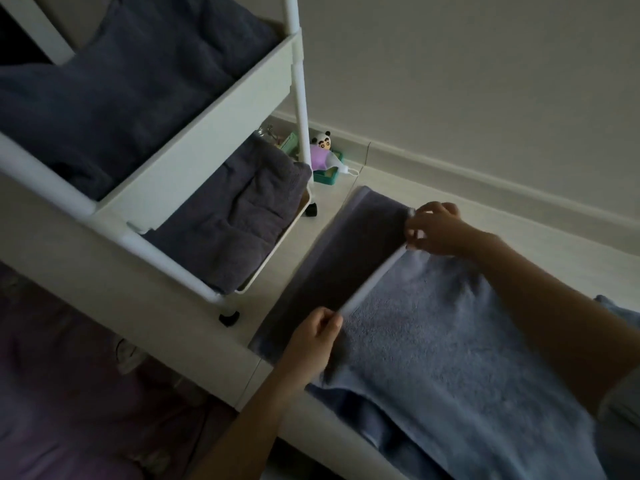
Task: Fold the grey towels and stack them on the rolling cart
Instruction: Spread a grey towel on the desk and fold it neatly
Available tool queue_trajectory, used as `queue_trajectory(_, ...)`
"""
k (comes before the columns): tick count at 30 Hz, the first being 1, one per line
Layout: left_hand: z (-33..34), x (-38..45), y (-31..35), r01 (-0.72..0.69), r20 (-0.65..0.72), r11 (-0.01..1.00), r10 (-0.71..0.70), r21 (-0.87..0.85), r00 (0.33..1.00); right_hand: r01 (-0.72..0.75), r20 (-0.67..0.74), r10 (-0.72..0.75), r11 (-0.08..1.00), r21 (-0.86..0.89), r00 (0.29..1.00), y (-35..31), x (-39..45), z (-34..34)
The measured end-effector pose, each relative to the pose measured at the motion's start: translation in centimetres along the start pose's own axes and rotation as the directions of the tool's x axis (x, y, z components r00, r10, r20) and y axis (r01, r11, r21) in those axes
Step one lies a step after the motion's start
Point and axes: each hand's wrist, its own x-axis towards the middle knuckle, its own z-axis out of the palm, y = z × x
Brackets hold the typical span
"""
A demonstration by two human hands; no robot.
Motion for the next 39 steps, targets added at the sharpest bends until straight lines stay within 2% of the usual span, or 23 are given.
queue_trajectory(2,-1.2,-0.5,0.8,-0.018,-0.052,0.989,0.011,-0.146,0.999,0.026,-0.097,-0.006,0.98,0.2,0.995,0.3,0.1,-3.2)
queue_trajectory(3,-2.1,-0.4,0.9,-0.042,-0.113,0.988,0.025,-0.15,0.993,0.051,-0.157,-0.014,0.971,0.236,0.987,0.0,0.7,-4.6)
queue_trajectory(6,-4.1,1.0,-0.7,-0.031,-0.331,0.995,0.06,0.091,0.942,0.058,-0.285,-0.006,0.983,0.175,0.958,-2.9,4.7,-5.5)
queue_trajectory(8,-4.2,2.3,-2.7,0.058,-0.44,0.942,0.1,0.332,0.893,0.048,-0.253,-0.027,0.996,0.078,0.967,-5.5,7.4,-3.4)
queue_trajectory(11,-3.5,3.6,-6.0,0.118,-0.423,0.759,0.22,0.64,0.879,0.078,-0.102,-0.076,0.997,0.019,0.992,-6.7,10.1,0.7)
queue_trajectory(13,-3.0,4.0,-7.5,0.154,-0.432,0.686,0.254,0.711,0.865,0.074,0.005,-0.074,0.996,0.04,0.997,-6.0,11.0,2.1)
queue_trajectory(18,-2.8,4.2,-8.4,0.115,-0.497,0.754,0.302,0.647,0.813,0.094,0.163,-0.076,0.99,-0.109,0.984,-3.7,12.7,0.6)
queue_trajectory(20,-2.8,4.2,-8.4,0.106,-0.537,0.809,0.28,0.578,0.795,0.121,0.099,-0.108,0.984,-0.133,0.989,-2.9,13.2,0.7)
queue_trajectory(22,-2.8,4.2,-8.6,0.068,-0.565,0.856,0.277,0.513,0.777,0.167,0.009,-0.167,0.982,-0.086,0.986,-2.5,13.7,1.4)
queue_trajectory(25,-2.7,3.8,-8.6,0.012,-0.627,0.952,0.192,0.305,0.755,0.12,-0.023,-0.121,0.993,-0.003,0.992,-2.6,13.9,1.5)
queue_trajectory(28,-2.6,3.2,-8.4,0.064,-0.663,0.991,0.033,0.121,0.748,0.081,-0.062,-0.086,0.993,-0.09,0.994,-3.0,14.4,0.8)
queue_trajectory(31,-2.6,2.8,-8.4,0.108,-0.67,0.99,-0.02,0.09,0.742,0.077,-0.115,-0.099,0.981,-0.177,0.988,-3.4,15.1,0.9)
queue_trajectory(33,-2.8,2.5,-8.3,0.131,-0.676,0.986,-0.026,0.105,0.736,0.076,-0.123,-0.087,0.993,-0.095,0.989,-3.5,15.3,1.3)
queue_trajectory(35,-2.9,2.4,-8.3,0.155,-0.657,0.979,-0.03,0.132,0.753,0.067,-0.087,-0.061,0.996,0.065,0.994,-3.2,15.0,1.7)
queue_trajectory(39,-3.2,1.8,-8.2,0.116,-0.633,0.988,-0.023,0.106,0.774,-0.016,-0.065,0.045,0.921,0.389,0.997,-2.1,13.0,1.7)
